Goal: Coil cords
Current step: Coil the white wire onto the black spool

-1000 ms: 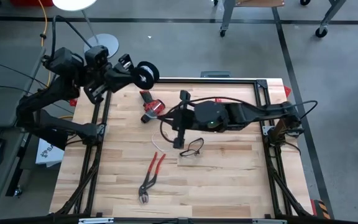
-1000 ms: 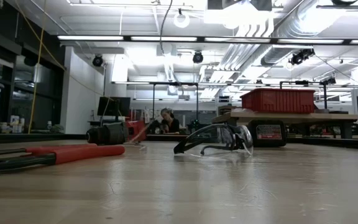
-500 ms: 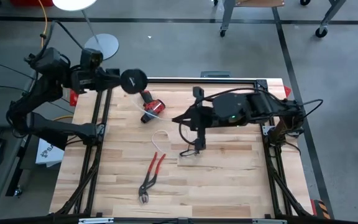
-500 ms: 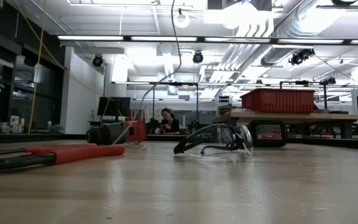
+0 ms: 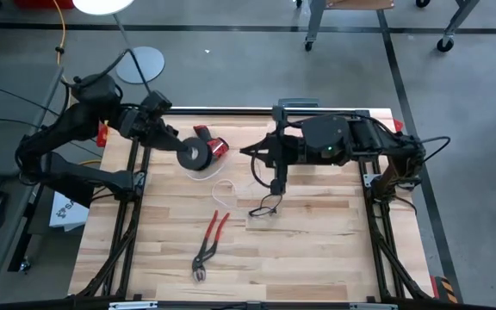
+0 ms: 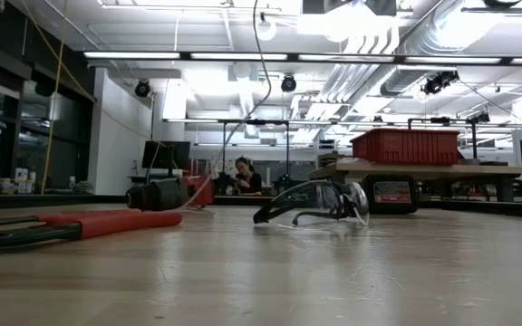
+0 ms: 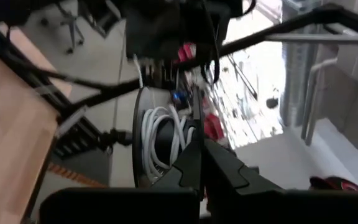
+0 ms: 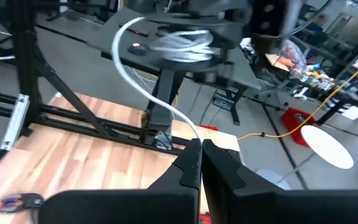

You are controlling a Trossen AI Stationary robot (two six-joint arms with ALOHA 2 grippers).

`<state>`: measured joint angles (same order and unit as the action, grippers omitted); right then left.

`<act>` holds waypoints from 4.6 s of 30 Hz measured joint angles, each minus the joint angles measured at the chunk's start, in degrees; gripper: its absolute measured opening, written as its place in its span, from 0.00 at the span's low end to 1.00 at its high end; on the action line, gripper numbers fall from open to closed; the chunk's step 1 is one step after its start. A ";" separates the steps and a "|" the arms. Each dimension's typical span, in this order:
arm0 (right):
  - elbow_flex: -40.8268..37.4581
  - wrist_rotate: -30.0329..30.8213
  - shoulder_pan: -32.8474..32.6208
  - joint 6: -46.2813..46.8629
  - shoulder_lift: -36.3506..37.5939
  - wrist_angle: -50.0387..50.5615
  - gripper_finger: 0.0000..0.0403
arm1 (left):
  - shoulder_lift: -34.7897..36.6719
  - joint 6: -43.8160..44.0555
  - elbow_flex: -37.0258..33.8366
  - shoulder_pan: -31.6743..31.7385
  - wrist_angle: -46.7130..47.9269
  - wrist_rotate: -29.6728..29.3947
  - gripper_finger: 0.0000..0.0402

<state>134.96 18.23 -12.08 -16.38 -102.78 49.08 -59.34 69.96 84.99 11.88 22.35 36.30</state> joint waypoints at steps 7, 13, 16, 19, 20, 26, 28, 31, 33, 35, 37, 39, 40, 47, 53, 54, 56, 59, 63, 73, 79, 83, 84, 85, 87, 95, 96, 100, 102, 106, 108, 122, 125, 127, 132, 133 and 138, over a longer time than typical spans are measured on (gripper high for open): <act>0.04 0.72 0.25 -1.72 1.24 -1.19 0.00 | -0.34 0.06 0.00 -0.04 2.27 1.70 0.00; 0.04 0.88 1.59 -2.11 2.21 -1.67 0.00 | -0.32 0.25 0.00 -0.04 5.13 2.12 0.00; 0.04 0.82 2.85 -2.12 2.27 -2.71 0.00 | -0.99 1.98 0.02 -0.52 4.96 3.67 0.00; -0.49 -0.59 4.24 -2.14 2.12 -5.03 0.00 | -2.75 3.27 0.02 -1.76 3.73 5.18 0.00; -0.73 -1.19 4.67 -2.14 2.08 -6.16 0.00 | -3.62 3.51 0.02 -2.29 2.78 5.75 0.00; -0.90 -4.93 6.33 -2.14 1.25 -9.35 0.00 | -9.31 7.87 0.02 -4.98 -13.10 9.16 0.00; -0.90 -7.35 6.48 -2.14 0.83 -11.54 0.00 | -11.02 9.65 0.02 -5.05 -19.63 10.00 0.00; -0.90 -10.33 6.48 -1.87 0.58 -14.21 0.00 | -13.49 11.13 0.02 -4.98 -29.31 9.94 0.00; -0.90 -12.35 6.36 -1.68 0.39 -16.08 0.00 | -15.10 12.27 0.02 -4.73 -35.90 9.85 0.00; -0.90 -12.97 6.05 -1.62 0.31 -17.40 0.00 | -16.57 12.92 0.02 -4.74 -41.79 8.91 0.00; -0.90 -13.21 6.02 -1.56 0.31 -18.46 0.00 | -17.98 13.43 0.24 -4.74 -46.71 7.98 0.00; -0.90 -13.35 6.00 -1.47 0.31 -19.33 0.00 | -19.51 13.53 1.36 -4.74 -49.63 7.82 0.00; -0.90 -13.45 6.00 -1.19 0.31 -19.77 0.00 | -20.26 13.15 2.22 -4.74 -50.14 7.78 0.00; -0.90 -16.31 6.02 1.34 0.29 -21.02 0.00 | -25.27 3.82 12.75 -4.50 -52.37 7.73 0.00; -0.90 -16.36 5.55 2.77 0.31 -23.21 0.00 | -27.31 -7.69 19.14 -2.66 -52.15 4.58 0.00; -0.90 -16.38 5.52 2.96 0.31 -23.25 0.00 | -27.31 -9.75 19.45 -2.08 -52.09 3.55 0.00; -0.90 -16.32 5.28 4.09 0.31 -23.24 0.00 | -27.24 -14.09 19.54 -1.29 -52.10 0.93 0.00; -0.90 -16.25 5.30 5.88 0.33 -23.14 0.00 | -27.12 -19.98 19.54 -0.24 -52.09 -2.68 0.00; -0.90 -15.47 5.18 7.79 0.25 -22.53 0.00 | -26.89 -25.27 19.63 0.79 -53.00 -5.42 0.00; -0.87 -6.66 4.55 10.10 -0.68 -16.01 0.28 | -24.79 -25.16 19.64 4.70 -53.02 -3.55 0.00; -1.00 3.39 5.09 7.63 -6.00 -20.86 0.52 | -24.80 -24.76 19.61 4.61 -52.44 -3.33 0.00; -0.98 2.69 5.56 7.37 -8.04 -24.98 0.56 | -24.69 -22.61 19.61 4.61 -52.78 -3.28 0.00; -0.98 2.62 5.66 7.39 -8.30 -25.52 0.57 | -24.69 -22.37 19.61 4.61 -52.79 -3.06 0.00; -0.98 2.66 5.81 7.38 -8.46 -25.51 0.57 | -24.69 -22.21 19.61 4.61 -52.70 -2.79 0.00; -0.98 2.65 6.11 7.48 -8.59 -25.43 0.57 | -24.73 -22.57 19.61 4.67 -52.60 -1.80 0.00; -0.74 0.43 6.11 11.13 -7.69 -24.99 0.57 | -24.04 -22.54 19.61 7.26 -52.63 -0.81 0.00; -0.75 0.45 6.08 11.42 -7.47 -24.39 0.57 | -23.99 -22.27 19.61 7.57 -52.63 -0.23 0.00; -0.76 0.87 6.11 11.45 -7.01 -22.16 0.57 | -23.84 -22.05 19.61 8.56 -52.69 1.21 0.00; -0.75 0.93 6.12 11.44 -6.89 -21.40 0.57 | -23.84 -22.06 19.61 9.26 -52.65 2.15 0.00; -0.75 1.48 6.11 11.53 -6.50 -20.81 0.57 | -23.84 -22.56 19.61 10.37 -52.61 2.76 0.00; -0.75 1.48 6.11 11.46 -6.24 -20.62 0.57 | -23.84 -23.57 19.61 10.92 -52.60 3.54 0.00; -0.79 -8.26 7.99 15.84 -6.42 -24.14 0.57 | -23.84 -26.45 19.61 10.84 -52.24 2.20 0.00; -0.79 -8.87 8.32 16.18 -6.43 -24.13 0.57 | -23.84 -26.71 19.61 10.84 -52.22 2.14 0.00; -0.79 -9.74 8.51 16.64 -6.71 -24.60 0.56 | -23.84 -26.74 19.61 10.84 -52.22 2.10 0.00; -0.80 -12.13 8.73 17.66 -8.43 -27.40 0.53 | -23.85 -26.74 19.61 10.53 -52.25 1.38 0.00; -0.83 -12.83 8.73 17.69 -8.73 -27.81 0.52 | -23.86 -26.74 19.61 10.53 -52.23 1.36 0.00; -0.85 -13.65 8.72 17.90 -9.31 -29.43 0.47 | -23.86 -26.67 19.61 10.51 -52.24 1.37 0.00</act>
<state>134.10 4.58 -3.36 1.52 -112.09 19.66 -83.20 43.29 104.60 22.39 -29.89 37.67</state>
